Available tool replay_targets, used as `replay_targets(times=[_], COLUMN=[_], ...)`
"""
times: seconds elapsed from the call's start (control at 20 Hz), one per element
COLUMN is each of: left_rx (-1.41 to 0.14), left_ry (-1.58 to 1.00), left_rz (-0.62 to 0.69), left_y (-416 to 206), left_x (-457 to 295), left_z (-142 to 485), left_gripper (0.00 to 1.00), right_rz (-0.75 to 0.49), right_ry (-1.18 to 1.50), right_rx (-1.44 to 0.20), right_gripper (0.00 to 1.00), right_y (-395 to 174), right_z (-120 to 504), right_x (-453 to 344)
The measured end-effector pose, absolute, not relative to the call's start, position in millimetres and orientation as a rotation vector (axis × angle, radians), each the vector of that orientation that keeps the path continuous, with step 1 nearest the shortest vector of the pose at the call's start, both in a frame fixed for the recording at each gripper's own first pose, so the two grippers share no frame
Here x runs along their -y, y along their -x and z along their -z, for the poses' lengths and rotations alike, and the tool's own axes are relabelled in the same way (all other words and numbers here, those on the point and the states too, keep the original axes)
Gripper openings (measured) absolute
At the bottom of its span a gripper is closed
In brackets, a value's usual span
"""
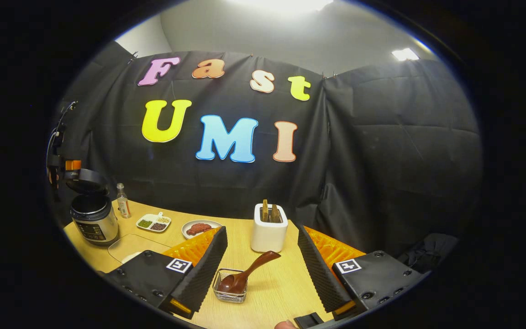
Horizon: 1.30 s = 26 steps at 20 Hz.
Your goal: Close the left gripper, press the button to open the rice cooker; take a wooden spoon from the chopstick holder with the right hand, scoop a spoonful of rice and pour it into the rice cooker, then put the wooden spoon back into the chopstick holder.
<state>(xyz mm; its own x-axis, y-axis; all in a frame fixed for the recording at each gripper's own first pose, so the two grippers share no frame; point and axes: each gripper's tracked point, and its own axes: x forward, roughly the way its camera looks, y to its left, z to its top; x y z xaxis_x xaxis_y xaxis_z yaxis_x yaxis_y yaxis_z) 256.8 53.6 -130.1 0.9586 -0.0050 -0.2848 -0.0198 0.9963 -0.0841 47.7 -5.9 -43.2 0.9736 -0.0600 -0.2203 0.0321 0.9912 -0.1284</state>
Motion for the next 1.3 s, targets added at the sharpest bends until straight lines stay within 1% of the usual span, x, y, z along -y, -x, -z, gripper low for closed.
replay_targets(times=[0.4, 0.45, 0.55, 0.6, 0.65, 0.7, 0.75, 0.8, 0.85, 0.9, 0.95, 1.0, 1.3], left_rx=[-0.331, -0.336, -0.343, -0.346, -0.351, -0.356, -0.36, -0.363, -0.365, -0.368, -0.372, -0.377, -0.404], left_ry=[0.084, 0.083, 0.079, 0.077, 0.074, 0.07, 0.066, 0.062, 0.058, 0.054, 0.05, 0.046, 0.015], left_rz=[0.005, 0.007, 0.012, 0.015, 0.018, 0.02, 0.022, 0.024, 0.025, 0.026, 0.027, 0.029, 0.031], left_y=[-230.5, -227.7, -221.4, -219.5, -217.4, -215.4, -213.1, -211.6, -210.1, -209.0, -207.5, -205.9, -196.9], left_x=[-39.0, -37.0, -34.3, -33.6, -31.3, -30.2, -28.5, -28.2, -27.2, -26.1, -24.7, -23.4, -18.2], left_z=[165.6, 170.4, 178.6, 182.5, 188.3, 192.6, 196.4, 198.8, 202.1, 205.6, 209.4, 212.4, 236.8], left_gripper=[0.91, 0.95, 0.95, 0.91, 0.95, 0.91, 0.91, 0.95, 0.91, 0.99, 0.99, 0.95, 0.95], right_rz=[0.029, 0.029, 0.029, 0.029, 0.029, 0.03, 0.029, 0.029, 0.029, 0.029, 0.028, 0.027, 0.022], right_ry=[0.128, 0.128, 0.129, 0.128, 0.127, 0.127, 0.128, 0.131, 0.132, 0.132, 0.132, 0.133, 0.141], right_rx=[-0.232, -0.233, -0.237, -0.24, -0.242, -0.242, -0.244, -0.246, -0.247, -0.248, -0.249, -0.25, -0.256], right_gripper=[0.98, 0.98, 0.98, 0.98, 0.98, 0.97, 0.97, 0.98, 0.97, 0.98, 0.98, 0.98, 0.97], right_y=[-41.0, -39.9, -38.7, -38.6, -38.2, -38.6, -38.1, -38.0, -36.6, -36.4, -36.7, -36.5, -35.6], right_z=[45.1, 44.8, 46.8, 47.5, 48.1, 48.3, 49.0, 49.2, 49.7, 50.3, 50.7, 51.3, 53.3], right_x=[9.9, 10.8, 11.9, 12.0, 12.0, 11.8, 12.1, 11.3, 11.5, 9.8, 9.6, 8.5, 4.5])
